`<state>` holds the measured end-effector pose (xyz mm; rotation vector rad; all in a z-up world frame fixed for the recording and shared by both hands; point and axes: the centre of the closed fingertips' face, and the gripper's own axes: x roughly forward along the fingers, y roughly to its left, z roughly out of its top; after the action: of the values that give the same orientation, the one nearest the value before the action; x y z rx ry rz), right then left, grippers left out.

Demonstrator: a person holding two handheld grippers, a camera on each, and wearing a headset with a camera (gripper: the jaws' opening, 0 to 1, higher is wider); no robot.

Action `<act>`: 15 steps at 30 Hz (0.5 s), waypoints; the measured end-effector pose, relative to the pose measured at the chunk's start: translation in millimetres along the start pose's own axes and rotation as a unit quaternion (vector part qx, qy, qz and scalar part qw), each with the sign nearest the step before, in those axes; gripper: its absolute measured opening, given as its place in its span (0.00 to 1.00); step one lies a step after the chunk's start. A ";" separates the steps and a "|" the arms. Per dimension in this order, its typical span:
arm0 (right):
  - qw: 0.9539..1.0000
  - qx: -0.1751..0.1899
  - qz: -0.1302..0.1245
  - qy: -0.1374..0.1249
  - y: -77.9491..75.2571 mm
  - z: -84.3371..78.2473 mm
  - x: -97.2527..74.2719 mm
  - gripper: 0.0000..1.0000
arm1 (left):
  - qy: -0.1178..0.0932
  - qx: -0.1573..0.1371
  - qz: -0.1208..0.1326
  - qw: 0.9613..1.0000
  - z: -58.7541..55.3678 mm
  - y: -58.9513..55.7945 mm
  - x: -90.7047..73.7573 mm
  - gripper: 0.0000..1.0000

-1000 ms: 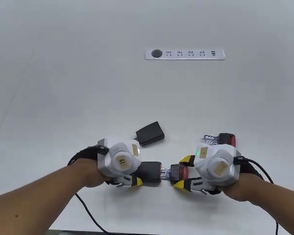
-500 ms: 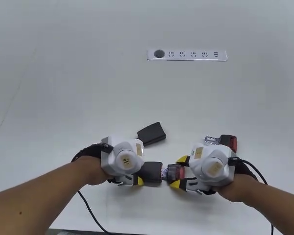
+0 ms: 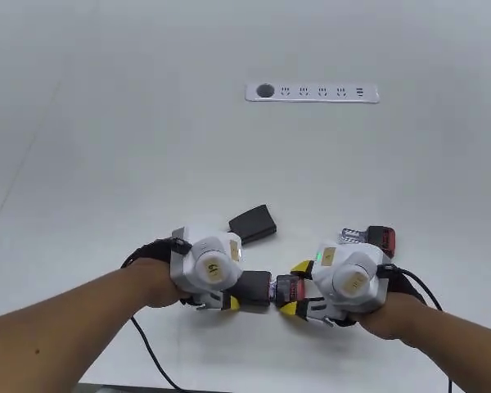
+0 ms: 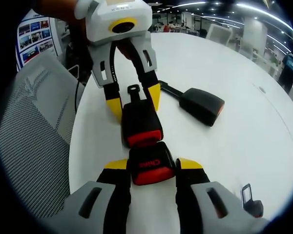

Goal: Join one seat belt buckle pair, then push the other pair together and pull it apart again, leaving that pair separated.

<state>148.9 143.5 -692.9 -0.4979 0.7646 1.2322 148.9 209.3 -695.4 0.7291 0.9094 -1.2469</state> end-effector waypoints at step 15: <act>1.000 -0.005 0.006 -0.005 -1.4 -0.1 -4.1 0.34 | -0.021 0.008 -0.006 1.000 0.1 0.0 1.9 0.33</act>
<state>149.7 140.3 -689.9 -0.4957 0.7534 1.2497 149.0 208.3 -697.0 0.7096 0.8718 -1.2771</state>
